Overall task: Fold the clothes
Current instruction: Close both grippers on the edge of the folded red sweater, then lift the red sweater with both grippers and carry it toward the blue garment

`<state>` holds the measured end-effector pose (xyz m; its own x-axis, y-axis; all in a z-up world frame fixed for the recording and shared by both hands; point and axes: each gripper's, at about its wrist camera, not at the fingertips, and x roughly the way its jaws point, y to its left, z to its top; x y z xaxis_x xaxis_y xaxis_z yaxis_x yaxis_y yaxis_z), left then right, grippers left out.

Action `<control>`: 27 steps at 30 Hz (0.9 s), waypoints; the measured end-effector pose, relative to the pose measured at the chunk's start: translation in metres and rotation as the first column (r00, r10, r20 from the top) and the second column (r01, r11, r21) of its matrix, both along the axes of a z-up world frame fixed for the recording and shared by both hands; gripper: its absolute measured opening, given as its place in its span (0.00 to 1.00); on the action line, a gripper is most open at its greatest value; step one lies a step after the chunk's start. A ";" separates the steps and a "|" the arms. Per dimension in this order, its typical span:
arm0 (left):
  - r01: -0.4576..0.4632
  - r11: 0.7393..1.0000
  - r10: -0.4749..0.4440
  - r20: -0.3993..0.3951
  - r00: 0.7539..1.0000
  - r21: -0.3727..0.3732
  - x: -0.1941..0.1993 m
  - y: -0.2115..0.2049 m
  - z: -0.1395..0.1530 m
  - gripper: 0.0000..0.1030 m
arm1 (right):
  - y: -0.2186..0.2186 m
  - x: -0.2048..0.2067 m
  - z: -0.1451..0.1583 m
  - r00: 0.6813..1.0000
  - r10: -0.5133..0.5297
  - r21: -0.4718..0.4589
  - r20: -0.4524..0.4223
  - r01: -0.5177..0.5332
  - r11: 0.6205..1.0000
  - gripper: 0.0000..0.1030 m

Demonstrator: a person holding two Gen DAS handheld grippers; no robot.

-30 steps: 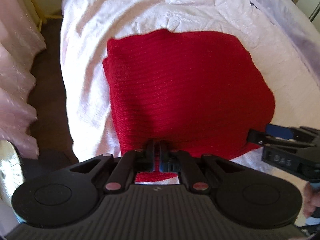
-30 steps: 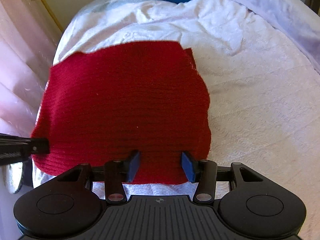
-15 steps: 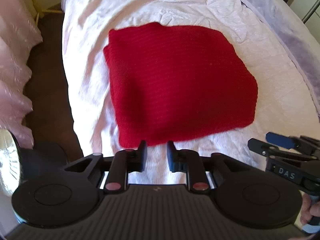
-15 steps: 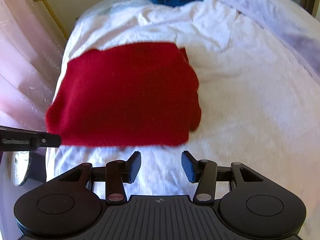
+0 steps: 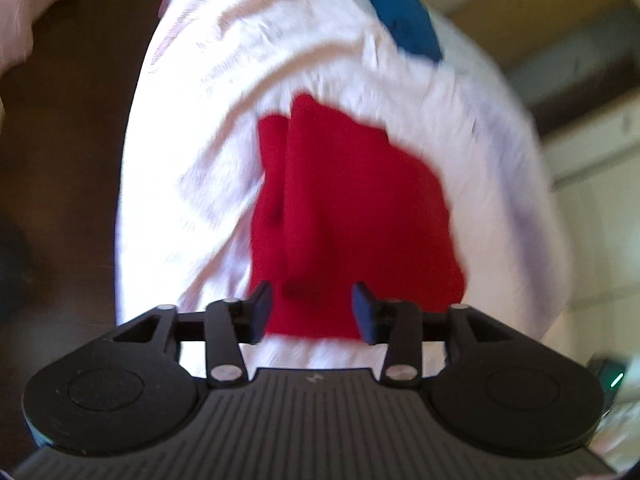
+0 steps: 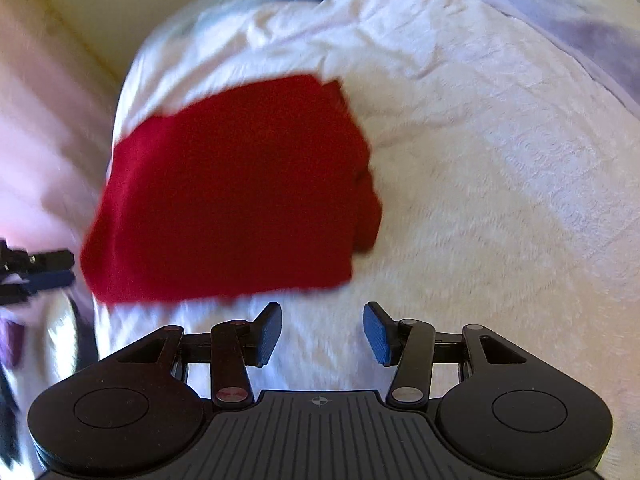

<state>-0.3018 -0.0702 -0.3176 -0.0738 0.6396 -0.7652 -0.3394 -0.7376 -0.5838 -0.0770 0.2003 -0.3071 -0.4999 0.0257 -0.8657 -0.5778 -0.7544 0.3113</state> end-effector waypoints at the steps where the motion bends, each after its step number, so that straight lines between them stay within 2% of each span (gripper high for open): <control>1: -0.025 0.999 0.024 0.022 0.999 0.039 -0.008 -0.003 -0.004 0.45 | 0.009 0.000 0.002 0.999 -0.025 -0.019 -0.021 0.025 0.999 0.58; 2: -0.050 0.996 0.047 0.044 0.998 0.078 -0.016 -0.005 -0.008 0.46 | 0.017 0.000 0.003 0.998 -0.046 -0.038 -0.042 0.045 0.998 0.61; 4: -0.066 0.992 0.057 0.078 0.995 0.110 -0.025 -0.005 -0.022 0.48 | 0.033 0.000 0.005 0.993 -0.086 -0.074 -0.081 0.080 0.994 0.68; 8: -0.093 0.984 0.071 0.140 0.988 0.154 -0.035 -0.004 -0.051 0.52 | 0.054 -0.003 0.001 0.985 -0.133 -0.123 -0.113 0.119 0.985 0.70; 10: -0.118 0.978 0.089 0.168 0.982 0.174 -0.038 -0.007 -0.065 0.57 | 0.062 -0.004 -0.005 0.979 -0.163 -0.156 -0.119 0.143 0.977 0.70; 15: -0.187 0.947 0.122 0.248 0.961 0.262 -0.048 -0.011 -0.087 0.58 | 0.077 -0.009 -0.023 0.972 -0.207 -0.218 -0.114 0.179 0.959 0.70; 20: -0.136 0.939 0.068 0.220 0.973 0.315 -0.059 0.007 -0.089 0.58 | 0.094 -0.016 -0.036 0.965 -0.208 -0.262 -0.160 0.162 0.951 0.70; 22: -0.067 0.952 0.020 0.158 0.987 0.298 -0.061 0.017 -0.085 0.46 | 0.103 -0.019 -0.039 0.960 -0.210 -0.281 -0.188 0.152 0.948 0.70; 25: 0.005 0.962 -0.030 0.087 0.996 0.272 -0.061 0.020 -0.084 0.46 | 0.116 -0.023 -0.043 0.958 -0.194 -0.293 -0.211 0.127 0.948 0.71; 27: -0.006 0.959 -0.024 0.102 0.995 0.282 -0.064 0.016 -0.086 0.47 | 0.122 -0.026 -0.046 0.959 -0.174 -0.302 -0.223 0.102 0.948 0.71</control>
